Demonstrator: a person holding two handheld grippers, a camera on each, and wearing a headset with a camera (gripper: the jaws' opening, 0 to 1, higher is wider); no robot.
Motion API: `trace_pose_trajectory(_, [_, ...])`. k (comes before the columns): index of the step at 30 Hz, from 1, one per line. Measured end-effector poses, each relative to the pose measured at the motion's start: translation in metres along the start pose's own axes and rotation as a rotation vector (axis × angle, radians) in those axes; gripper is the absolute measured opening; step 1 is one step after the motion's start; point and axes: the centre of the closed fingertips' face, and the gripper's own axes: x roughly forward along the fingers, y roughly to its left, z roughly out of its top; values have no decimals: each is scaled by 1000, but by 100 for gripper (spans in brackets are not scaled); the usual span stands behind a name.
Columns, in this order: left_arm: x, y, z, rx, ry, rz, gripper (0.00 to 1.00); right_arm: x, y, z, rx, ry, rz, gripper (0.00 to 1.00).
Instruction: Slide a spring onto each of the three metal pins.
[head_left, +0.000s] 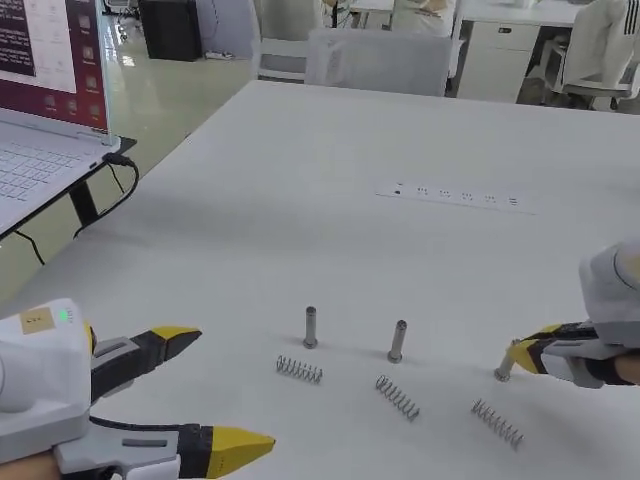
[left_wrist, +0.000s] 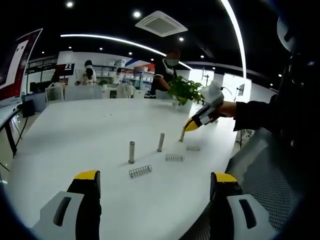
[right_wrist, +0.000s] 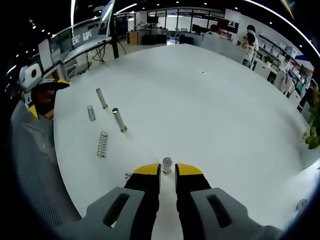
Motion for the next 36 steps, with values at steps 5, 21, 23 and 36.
trace_pose_trajectory(5, [0, 0, 0, -1, 0, 2, 88, -5, 2, -10, 11, 10, 0, 10])
trace_pose_trajectory(21, [0, 0, 0, -2, 1, 4, 87, -2, 39, -25, -44, 73, 101, 10])
trace_pose_trajectory(23, [0, 0, 1, -2, 0, 4, 87, 1, 46, -24, -65, 80, 112, 10])
trace_pose_trajectory(36, [0, 1, 1, -10, -7, 6, 87, 21, 56, -30, -126, 156, 151, 10])
